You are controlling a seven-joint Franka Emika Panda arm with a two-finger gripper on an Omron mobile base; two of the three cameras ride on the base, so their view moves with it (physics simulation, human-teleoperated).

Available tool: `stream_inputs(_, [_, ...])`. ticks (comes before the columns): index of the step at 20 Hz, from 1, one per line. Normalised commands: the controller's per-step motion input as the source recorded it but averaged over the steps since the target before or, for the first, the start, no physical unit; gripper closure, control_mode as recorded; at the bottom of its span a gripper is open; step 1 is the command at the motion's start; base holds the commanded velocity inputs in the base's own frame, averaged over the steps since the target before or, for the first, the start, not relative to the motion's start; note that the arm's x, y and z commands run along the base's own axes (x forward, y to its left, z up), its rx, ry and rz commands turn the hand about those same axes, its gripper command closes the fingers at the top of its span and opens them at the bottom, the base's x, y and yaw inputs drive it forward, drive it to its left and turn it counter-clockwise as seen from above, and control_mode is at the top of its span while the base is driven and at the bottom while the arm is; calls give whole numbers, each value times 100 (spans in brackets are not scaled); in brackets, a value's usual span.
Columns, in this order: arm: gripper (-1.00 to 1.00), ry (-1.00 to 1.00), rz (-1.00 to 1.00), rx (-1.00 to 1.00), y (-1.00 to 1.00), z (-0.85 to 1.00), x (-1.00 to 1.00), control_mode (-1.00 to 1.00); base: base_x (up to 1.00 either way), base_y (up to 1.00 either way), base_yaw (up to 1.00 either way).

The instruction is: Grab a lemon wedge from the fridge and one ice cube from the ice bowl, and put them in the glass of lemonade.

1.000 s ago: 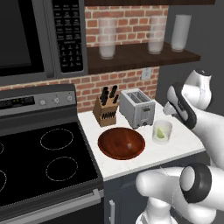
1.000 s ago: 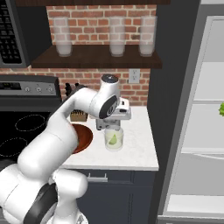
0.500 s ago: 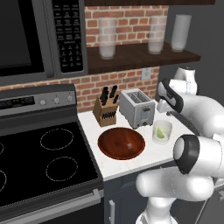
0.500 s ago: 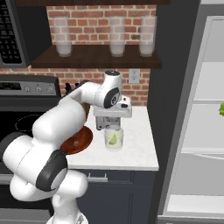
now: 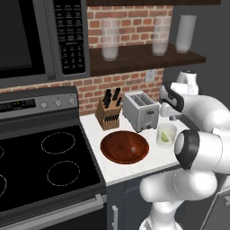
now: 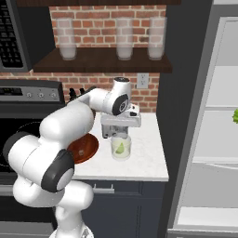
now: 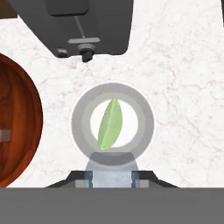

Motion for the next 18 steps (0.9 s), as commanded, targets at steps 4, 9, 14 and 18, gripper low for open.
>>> stream_inputs(4, [100,0,0,0,0,-20,0,-100,0,0,0])
stream_inputs(9, [100,0,0,0,0,-10,0,-100,0,0,0])
stream_inputs(14, [100,0,0,0,0,0,12,-100,0,0,0])
stream_inputs(18, [100,1,0,0,0,0,24,-100,0,0,0])
